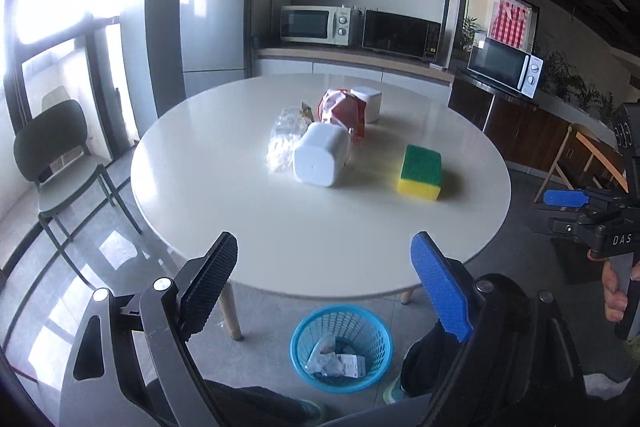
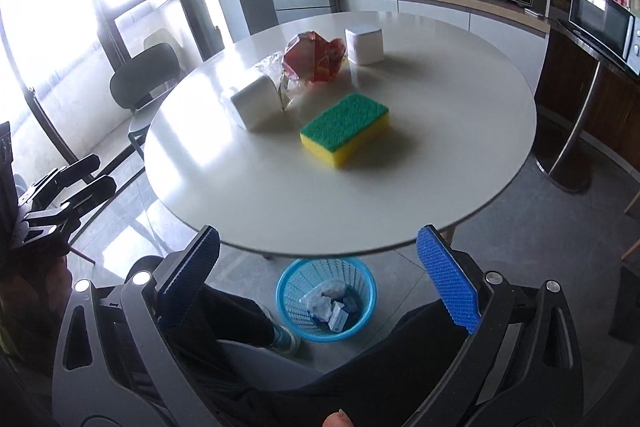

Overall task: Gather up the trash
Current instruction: 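Raise both tools back toward the table and the sponge, then grasp the white cup with left tool while right tool grasps green sponge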

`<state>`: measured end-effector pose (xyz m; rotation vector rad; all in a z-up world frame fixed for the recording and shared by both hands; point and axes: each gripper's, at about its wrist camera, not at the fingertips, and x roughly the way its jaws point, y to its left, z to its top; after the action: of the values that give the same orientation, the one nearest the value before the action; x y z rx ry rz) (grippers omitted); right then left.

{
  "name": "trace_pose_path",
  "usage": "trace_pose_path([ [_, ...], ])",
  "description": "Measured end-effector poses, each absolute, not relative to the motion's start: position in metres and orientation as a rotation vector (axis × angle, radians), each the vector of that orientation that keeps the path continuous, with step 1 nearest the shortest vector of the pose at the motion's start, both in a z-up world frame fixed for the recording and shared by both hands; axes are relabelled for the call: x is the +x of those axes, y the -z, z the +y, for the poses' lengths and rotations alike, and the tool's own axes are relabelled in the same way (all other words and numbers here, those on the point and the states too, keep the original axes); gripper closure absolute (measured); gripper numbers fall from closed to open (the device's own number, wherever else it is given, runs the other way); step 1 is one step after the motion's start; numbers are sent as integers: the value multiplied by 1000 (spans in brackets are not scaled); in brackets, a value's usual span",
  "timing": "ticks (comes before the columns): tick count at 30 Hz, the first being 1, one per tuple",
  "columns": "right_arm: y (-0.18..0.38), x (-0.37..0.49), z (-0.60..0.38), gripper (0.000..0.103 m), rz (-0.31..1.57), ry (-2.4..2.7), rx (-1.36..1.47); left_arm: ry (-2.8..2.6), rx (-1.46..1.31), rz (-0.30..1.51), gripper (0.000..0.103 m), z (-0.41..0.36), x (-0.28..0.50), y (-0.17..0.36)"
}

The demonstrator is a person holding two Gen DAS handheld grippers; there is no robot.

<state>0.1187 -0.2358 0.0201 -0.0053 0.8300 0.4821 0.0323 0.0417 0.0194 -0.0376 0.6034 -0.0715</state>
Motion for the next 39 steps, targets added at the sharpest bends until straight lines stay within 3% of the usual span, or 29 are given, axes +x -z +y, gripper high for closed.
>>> trace_pose_path([
  [5, -32, 148, -232, 9, 798, -439, 53, 80, -46, 595, 16, 39, 53, -26],
  [37, 26, 312, -178, 9, 1124, -262, 63, 228, -22, 741, 17, 68, 181, 12],
  [39, 32, 318, -176, 10, 1148, -255, 66, 228, -12, 757, 22, 66, 188, 16],
])
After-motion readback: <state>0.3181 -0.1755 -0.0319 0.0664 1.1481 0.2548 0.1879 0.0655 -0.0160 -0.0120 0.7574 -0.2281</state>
